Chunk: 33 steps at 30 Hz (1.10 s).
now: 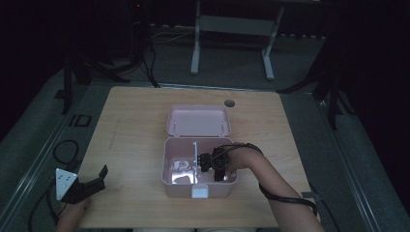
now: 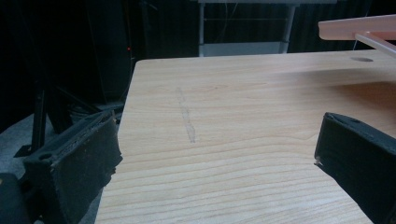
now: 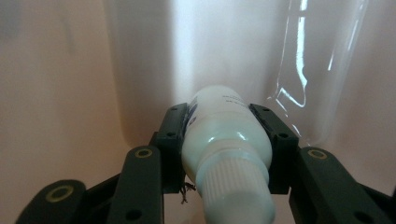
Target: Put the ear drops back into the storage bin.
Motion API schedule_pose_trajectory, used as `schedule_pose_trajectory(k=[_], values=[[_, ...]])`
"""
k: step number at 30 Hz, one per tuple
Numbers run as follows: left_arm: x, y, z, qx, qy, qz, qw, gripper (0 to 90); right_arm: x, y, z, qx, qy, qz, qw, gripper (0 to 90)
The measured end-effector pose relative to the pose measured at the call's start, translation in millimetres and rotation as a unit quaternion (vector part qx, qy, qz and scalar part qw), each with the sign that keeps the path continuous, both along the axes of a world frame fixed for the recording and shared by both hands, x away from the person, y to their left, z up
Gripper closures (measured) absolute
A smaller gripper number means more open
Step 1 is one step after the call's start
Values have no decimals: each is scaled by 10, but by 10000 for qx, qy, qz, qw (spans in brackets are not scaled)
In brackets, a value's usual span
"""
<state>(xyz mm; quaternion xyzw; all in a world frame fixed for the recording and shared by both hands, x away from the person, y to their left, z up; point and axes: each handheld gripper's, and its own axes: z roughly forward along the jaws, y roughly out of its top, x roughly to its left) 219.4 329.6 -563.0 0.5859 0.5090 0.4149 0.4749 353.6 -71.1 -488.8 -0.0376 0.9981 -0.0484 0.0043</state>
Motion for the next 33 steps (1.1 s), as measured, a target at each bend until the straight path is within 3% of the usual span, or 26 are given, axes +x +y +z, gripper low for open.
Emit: schedule_pose_trajectory(k=[13, 20, 26, 27, 33], values=[[0, 0, 0, -3, 2, -4, 10000, 4, 34, 26, -66, -182, 63, -31, 9998, 585], [0, 0, 0, -1, -1, -7, 10000, 4, 34, 9, -22, -98, 133, -38, 9999, 543], [0, -1, 0, -3, 3, -3, 10000, 4, 29, -13, 116, 53, 39, -24, 10000, 537], [1, -1, 0, 1, 5, -5, 10000, 4, 25, -29, 222, 125, -14, -33, 9999, 519], [1, -1, 0, -3, 7, 1, 10000, 4, -5, -59, 409, 239, -131, -73, 9996, 477]])
